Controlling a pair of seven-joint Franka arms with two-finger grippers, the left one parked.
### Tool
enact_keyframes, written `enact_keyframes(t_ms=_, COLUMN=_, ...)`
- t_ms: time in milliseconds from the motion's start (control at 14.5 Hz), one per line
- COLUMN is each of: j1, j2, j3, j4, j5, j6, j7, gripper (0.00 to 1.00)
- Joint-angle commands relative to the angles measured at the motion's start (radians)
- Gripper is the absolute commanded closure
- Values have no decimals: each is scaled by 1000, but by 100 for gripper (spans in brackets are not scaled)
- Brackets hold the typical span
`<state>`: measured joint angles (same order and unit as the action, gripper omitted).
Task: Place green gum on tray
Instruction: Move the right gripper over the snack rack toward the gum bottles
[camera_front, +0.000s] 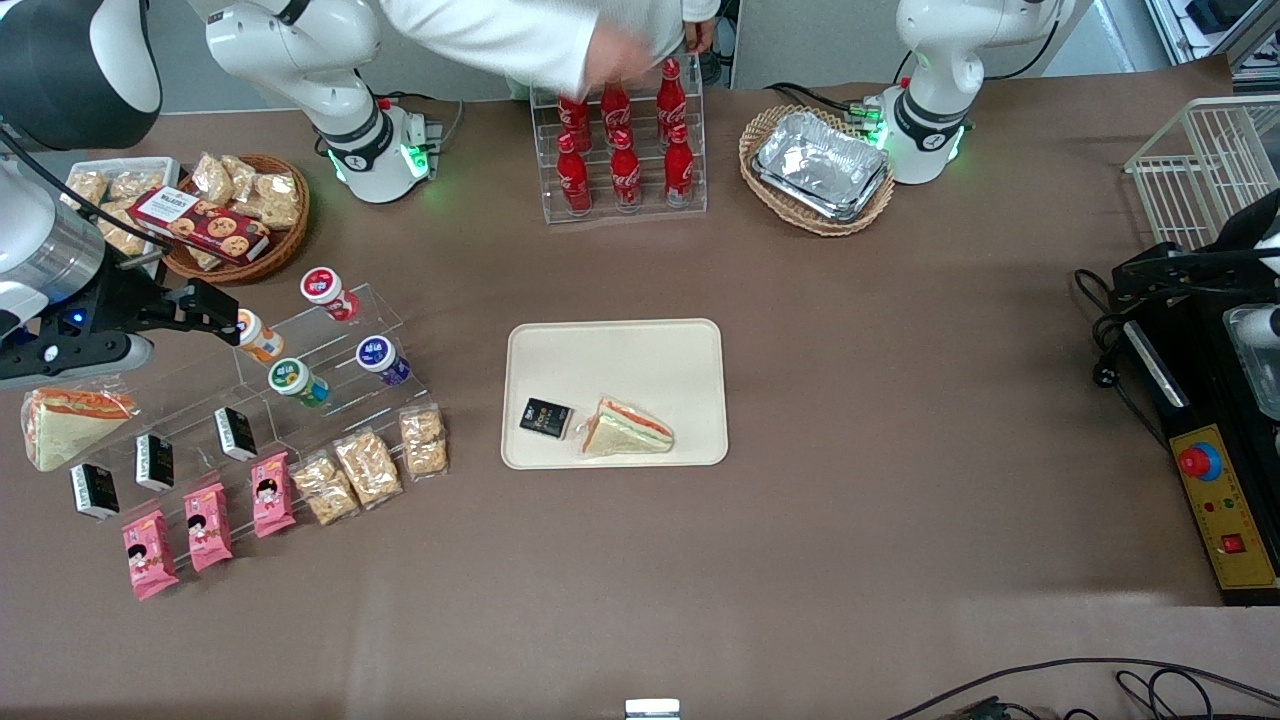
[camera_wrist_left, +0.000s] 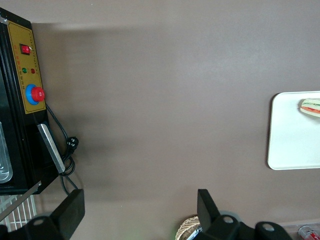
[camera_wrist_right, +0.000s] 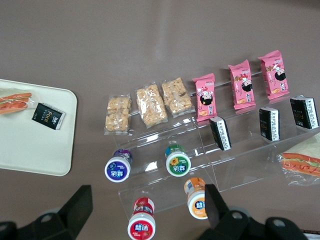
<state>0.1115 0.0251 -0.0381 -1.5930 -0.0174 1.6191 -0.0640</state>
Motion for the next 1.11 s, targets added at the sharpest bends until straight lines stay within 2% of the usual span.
enact_keyframes(t_ms=0, j1=4, j2=-4, j3=-2, j4=11, j5=-16, j6=-16, j7=-8, gripper=0)
enact_keyframes(t_ms=208, j1=5, j2=-5, j3=0, j4=10, j5=-18, j6=-28, j7=-16, gripper=0)
enact_keyframes(t_ms=415, j1=-1, j2=-11, j3=-16, j4=-2, j5=-16, j6=-54, j7=-270, gripper=0)
enact_keyframes(t_ms=623, j1=-4, j2=-56, j3=-31, j4=-54, j5=-15, j6=-44, j7=-290, gripper=0)
enact_keyframes(t_ms=899, j1=-3, j2=-186, j3=-49, j4=-293, j5=-10, j6=74, j7=-292, gripper=0)
enact_keyframes(t_ms=1038, j1=-4, j2=-250, j3=-58, j4=-443, j5=-10, j6=204, j7=-292, gripper=0)
